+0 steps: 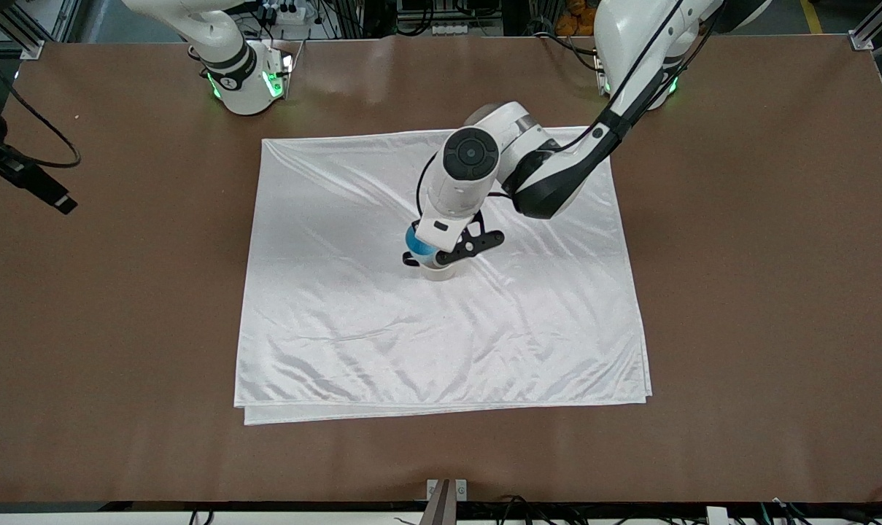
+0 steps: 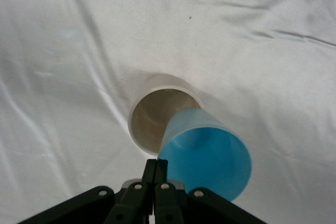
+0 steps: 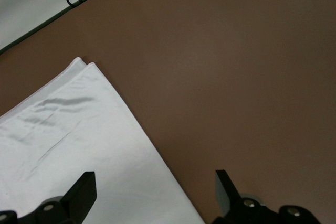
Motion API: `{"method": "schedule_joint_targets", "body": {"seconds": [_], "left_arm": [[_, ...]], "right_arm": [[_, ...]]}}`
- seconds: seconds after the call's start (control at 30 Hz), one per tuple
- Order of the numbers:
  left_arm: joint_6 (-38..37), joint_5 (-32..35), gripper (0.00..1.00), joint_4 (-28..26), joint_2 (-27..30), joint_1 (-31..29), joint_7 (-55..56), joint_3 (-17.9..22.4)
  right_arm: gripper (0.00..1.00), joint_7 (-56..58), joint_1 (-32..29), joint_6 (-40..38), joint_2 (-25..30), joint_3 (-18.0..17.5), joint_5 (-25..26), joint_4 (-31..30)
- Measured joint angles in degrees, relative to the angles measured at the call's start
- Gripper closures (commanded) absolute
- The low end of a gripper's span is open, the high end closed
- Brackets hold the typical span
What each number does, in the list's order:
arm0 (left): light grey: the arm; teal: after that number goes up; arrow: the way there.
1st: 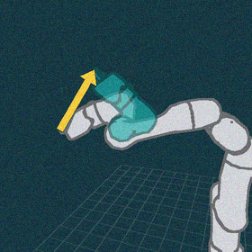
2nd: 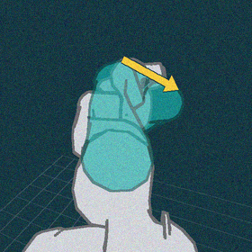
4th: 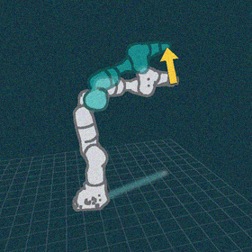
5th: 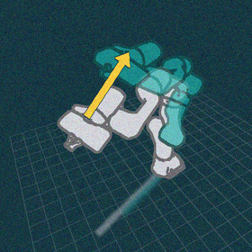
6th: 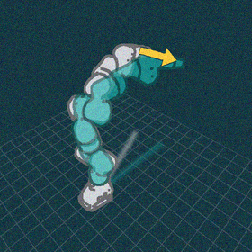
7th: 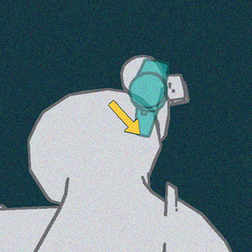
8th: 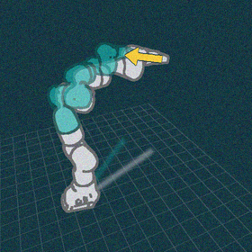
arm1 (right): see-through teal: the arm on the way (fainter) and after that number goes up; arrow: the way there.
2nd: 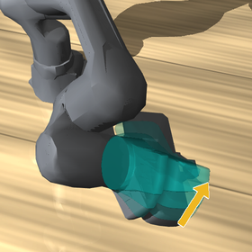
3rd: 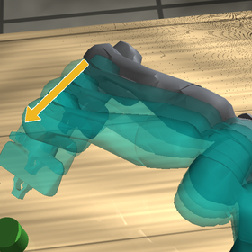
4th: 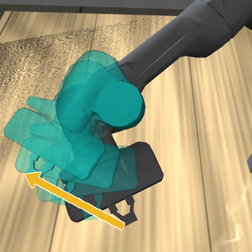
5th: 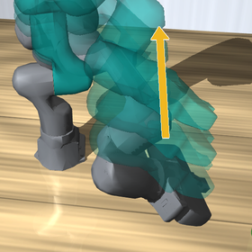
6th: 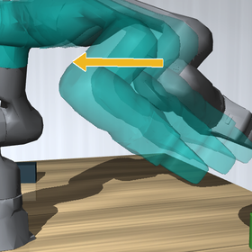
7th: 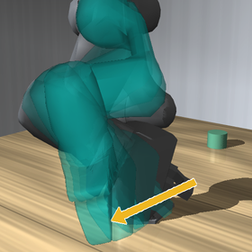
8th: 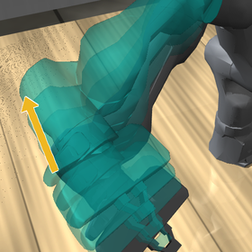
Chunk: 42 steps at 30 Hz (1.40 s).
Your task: Place blue cup into white mug on cloth
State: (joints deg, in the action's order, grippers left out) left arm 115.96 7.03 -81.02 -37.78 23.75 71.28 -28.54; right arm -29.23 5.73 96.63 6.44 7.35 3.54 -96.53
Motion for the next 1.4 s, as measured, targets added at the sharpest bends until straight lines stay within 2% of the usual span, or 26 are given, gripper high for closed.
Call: {"method": "schedule_joint_targets", "body": {"seconds": [0.23,0.4,0.7,1.0,1.4], "left_arm": [[0.0,0.0,1.0,0.01,-0.05,0.02,0.0,0.35],[0.0,0.0,1.0,0.01,-0.15,0.11,0.0,1.1],[-0.05,0.0,1.0,-0.06,-1.19,0.12,0.0,1.49],[-0.06,0.0,1.0,-0.07,-2.03,0.2,0.0,1.82],[-0.17,0.34,1.0,-0.2,-3.08,0.3,-0.14,2.71]], "right_arm": [[0.0,14.2,-5.56,-2.08,0.61,0.04,0.0,1.07],[0.0,19.71,-7.35,-2.53,0.61,0.03,0.0,2.69],[0.0,21.07,-7.72,-2.81,-1.15,-0.05,0.0,4.68],[0.0,21.64,-7.71,-6.03,-4.66,-0.37,0.0,9.73],[0.0,22.71,-7.61,-8.16,-5.19,-0.96,-0.16,11.84]]}}
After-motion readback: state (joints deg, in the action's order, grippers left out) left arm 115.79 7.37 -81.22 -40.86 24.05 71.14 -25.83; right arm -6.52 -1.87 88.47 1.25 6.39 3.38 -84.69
